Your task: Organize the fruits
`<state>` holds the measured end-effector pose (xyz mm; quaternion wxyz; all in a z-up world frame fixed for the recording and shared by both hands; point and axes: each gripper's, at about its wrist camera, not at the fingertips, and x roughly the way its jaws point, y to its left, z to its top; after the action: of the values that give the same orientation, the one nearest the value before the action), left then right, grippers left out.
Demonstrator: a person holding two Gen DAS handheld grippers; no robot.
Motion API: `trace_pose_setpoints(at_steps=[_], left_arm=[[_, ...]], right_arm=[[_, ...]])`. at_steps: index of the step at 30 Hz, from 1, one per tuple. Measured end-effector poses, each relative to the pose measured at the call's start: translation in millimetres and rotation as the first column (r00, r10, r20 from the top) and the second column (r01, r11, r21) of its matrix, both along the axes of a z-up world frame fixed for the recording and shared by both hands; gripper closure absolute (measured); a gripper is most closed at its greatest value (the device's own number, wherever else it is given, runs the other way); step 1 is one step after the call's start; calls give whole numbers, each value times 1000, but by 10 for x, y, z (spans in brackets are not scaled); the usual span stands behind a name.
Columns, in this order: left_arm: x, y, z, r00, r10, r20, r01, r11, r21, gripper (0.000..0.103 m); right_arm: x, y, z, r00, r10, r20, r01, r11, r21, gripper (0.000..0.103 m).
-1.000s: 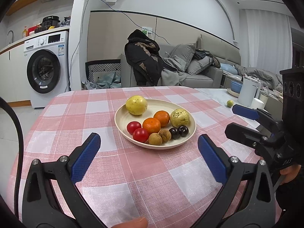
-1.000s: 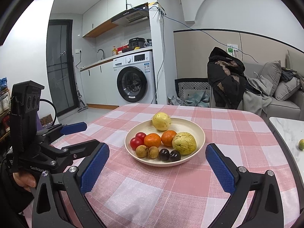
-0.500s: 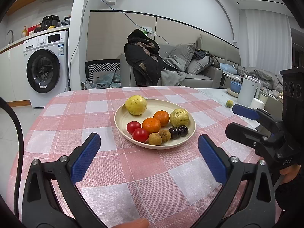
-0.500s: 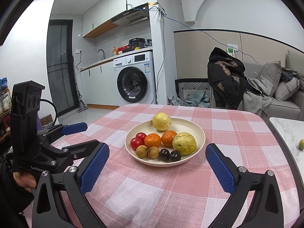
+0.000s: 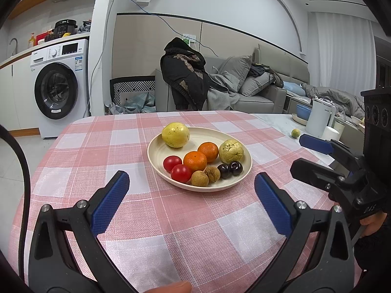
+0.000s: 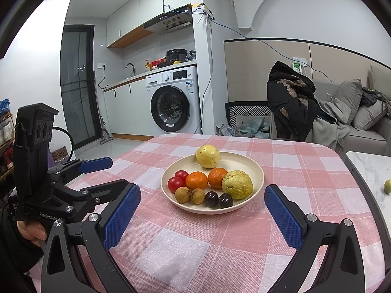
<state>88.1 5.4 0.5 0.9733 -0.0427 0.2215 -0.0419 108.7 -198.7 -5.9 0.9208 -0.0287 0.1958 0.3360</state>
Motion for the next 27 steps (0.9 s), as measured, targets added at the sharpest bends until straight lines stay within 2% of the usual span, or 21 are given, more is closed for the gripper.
trace_pose_setpoints(at_steps=[27], left_arm=[[15, 20, -18, 1000, 6, -3, -6, 1000, -5, 1]], right_arm=[[-1, 1, -3, 1000, 1, 1, -1, 1000, 0, 0]])
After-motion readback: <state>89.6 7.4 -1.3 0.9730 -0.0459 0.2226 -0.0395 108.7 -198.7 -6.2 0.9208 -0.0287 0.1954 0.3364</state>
